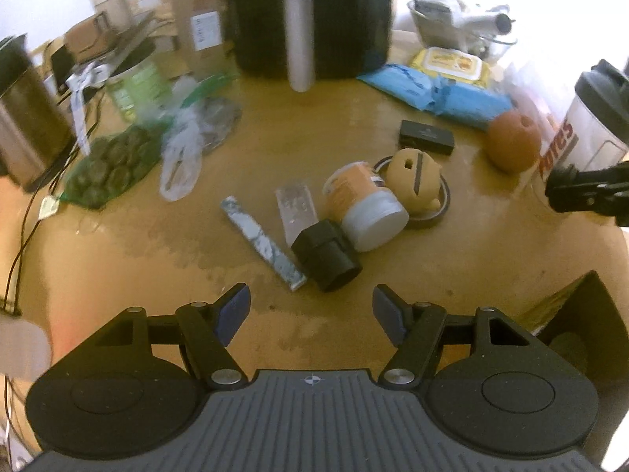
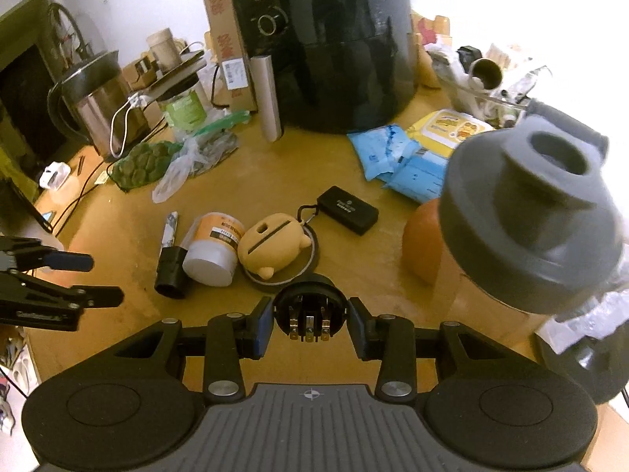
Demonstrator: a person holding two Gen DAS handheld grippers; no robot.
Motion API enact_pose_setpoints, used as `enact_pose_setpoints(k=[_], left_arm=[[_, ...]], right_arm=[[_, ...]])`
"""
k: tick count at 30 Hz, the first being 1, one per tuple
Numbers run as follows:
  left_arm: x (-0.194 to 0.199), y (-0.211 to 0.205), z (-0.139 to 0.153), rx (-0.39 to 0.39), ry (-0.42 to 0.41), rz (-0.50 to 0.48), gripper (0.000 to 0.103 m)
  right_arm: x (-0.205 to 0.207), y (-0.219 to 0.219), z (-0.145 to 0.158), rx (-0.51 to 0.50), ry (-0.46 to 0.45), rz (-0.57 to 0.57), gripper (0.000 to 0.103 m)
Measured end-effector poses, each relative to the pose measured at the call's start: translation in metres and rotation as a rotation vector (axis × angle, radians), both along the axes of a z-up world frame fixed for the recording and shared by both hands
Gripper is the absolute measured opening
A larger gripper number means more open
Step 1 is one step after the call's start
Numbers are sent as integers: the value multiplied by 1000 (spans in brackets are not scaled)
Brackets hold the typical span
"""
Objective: Organize rigid objects
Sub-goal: 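Reach the left gripper to the black cylindrical cap while the right gripper holds the plug, then close the left gripper around the black cylindrical cap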
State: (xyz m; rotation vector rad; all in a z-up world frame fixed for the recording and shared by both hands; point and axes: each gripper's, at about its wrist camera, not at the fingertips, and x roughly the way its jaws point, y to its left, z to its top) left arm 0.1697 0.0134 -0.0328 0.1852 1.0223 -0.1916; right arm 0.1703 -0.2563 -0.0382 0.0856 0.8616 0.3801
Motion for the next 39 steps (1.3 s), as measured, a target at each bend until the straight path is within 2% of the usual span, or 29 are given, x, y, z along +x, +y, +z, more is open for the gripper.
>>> enact_pose_setpoints(k=[10,15,25,29,35,39], left_arm=[[29,-16,-15,42,-5,-170,68],[44,-24,-28,93,1,-265,68],[59,-25,-51,104,86,-414,68],[50,-27,-52,138,79,-446,68],[44,-28,-50,133,76,-442,65],[38,-28,-48,130,76,-442,57]], right_arm=[[-9,-17,5,27,0,-64,43],[-14,-25,5,35,0,-94,43],[-19,-37,3,49,15,-145,43],[-18,-37,2,52,19,-155,43],[-17,-35,2,59,16,-145,43],[-18,-35,2,64,12,-136,43]])
